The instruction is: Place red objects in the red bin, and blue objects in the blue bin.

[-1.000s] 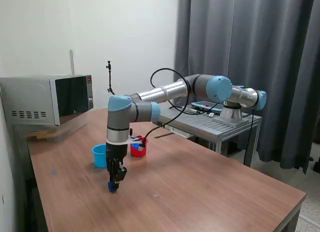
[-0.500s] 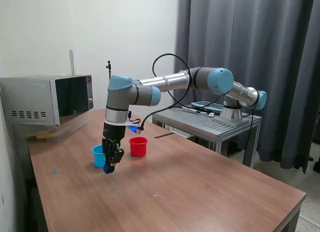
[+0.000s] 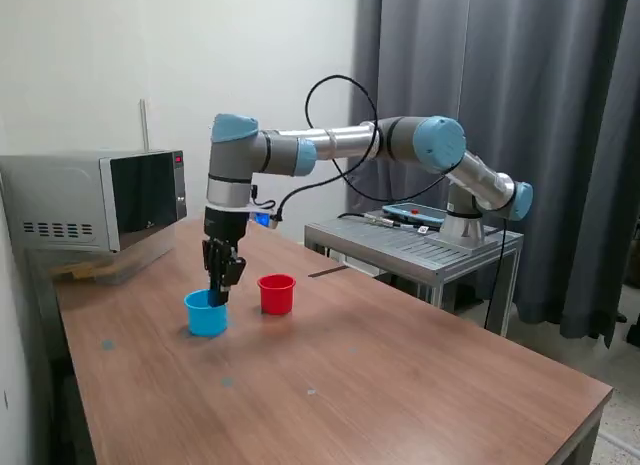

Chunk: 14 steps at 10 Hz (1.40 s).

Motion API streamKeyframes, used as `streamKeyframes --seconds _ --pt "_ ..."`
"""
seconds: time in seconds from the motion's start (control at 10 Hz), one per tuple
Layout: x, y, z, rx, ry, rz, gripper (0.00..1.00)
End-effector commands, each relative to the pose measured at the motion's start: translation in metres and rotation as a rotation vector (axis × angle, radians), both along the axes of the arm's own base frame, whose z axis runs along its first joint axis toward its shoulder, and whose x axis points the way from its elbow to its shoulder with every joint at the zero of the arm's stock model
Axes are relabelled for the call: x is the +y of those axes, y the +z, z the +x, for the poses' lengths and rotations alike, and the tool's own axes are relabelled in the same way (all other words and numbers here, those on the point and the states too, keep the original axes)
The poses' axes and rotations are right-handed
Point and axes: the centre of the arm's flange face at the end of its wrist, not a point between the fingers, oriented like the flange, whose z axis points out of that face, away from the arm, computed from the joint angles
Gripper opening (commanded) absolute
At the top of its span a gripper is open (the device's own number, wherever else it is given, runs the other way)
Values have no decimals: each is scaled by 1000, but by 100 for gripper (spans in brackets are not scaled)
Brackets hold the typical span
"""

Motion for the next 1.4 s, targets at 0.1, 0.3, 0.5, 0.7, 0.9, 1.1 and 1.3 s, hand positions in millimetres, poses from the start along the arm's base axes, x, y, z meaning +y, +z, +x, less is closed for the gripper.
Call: streamKeyframes --seconds 0.1,0.3,0.5,0.7,0.9,1.1,1.3 --pt "54 13 4 -7 -59 1 0" --pt "73 10 7 -19 -73 0 0" --pt "87 2 11 -56 -87 -6 0" --pt "101 -10 17 -104 -106 -16 0" --pt "113 -11 18 -105 -121 -18 0" --pt "123 -21 21 -123 -138 -23 0" --pt "123 -37 26 -156 -141 -31 0"
